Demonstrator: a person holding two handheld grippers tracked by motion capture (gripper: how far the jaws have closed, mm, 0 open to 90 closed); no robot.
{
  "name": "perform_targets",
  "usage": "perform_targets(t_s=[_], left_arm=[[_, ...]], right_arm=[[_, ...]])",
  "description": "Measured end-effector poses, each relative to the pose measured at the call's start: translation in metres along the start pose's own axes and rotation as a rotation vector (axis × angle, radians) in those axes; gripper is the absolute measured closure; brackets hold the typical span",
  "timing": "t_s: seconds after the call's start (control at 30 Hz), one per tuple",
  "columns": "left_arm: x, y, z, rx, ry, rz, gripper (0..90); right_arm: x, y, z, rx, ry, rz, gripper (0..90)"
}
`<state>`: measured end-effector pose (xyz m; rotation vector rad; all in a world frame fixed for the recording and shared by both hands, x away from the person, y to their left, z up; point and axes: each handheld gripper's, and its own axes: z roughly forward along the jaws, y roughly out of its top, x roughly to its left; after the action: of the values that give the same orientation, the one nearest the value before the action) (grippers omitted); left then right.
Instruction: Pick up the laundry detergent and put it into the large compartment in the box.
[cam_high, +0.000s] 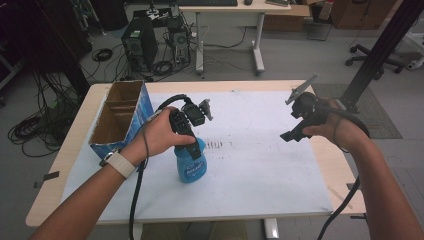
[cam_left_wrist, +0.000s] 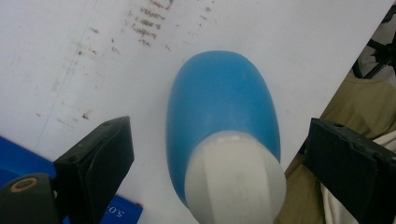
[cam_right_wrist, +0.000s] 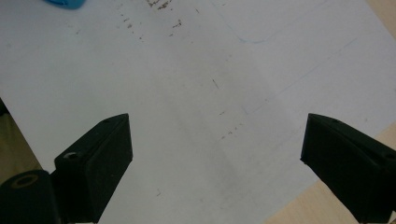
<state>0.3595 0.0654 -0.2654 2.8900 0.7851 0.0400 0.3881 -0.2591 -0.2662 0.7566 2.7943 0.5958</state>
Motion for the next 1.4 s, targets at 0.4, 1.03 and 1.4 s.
perform_targets(t_s=[0.4, 1.03, 1.4], left_arm=[[-0.001, 0.000, 0.008, 0.005, -0.009, -0.003, 8.8], [0.000, 0.000, 0.021, 0.012, -0.005, -0.019, 9.3], [0.001, 0.000, 0.026, 0.022, -0.011, -0.021, 12.7]], right_arm=[[0.000, 0.000, 0.001, 0.001, 0.001, 0.001, 9.1], [0.000, 0.001, 0.006, 0.005, 0.008, -0.004, 9.1], [0.000, 0.000, 0.008, 0.006, 0.012, -0.004, 9.1]])
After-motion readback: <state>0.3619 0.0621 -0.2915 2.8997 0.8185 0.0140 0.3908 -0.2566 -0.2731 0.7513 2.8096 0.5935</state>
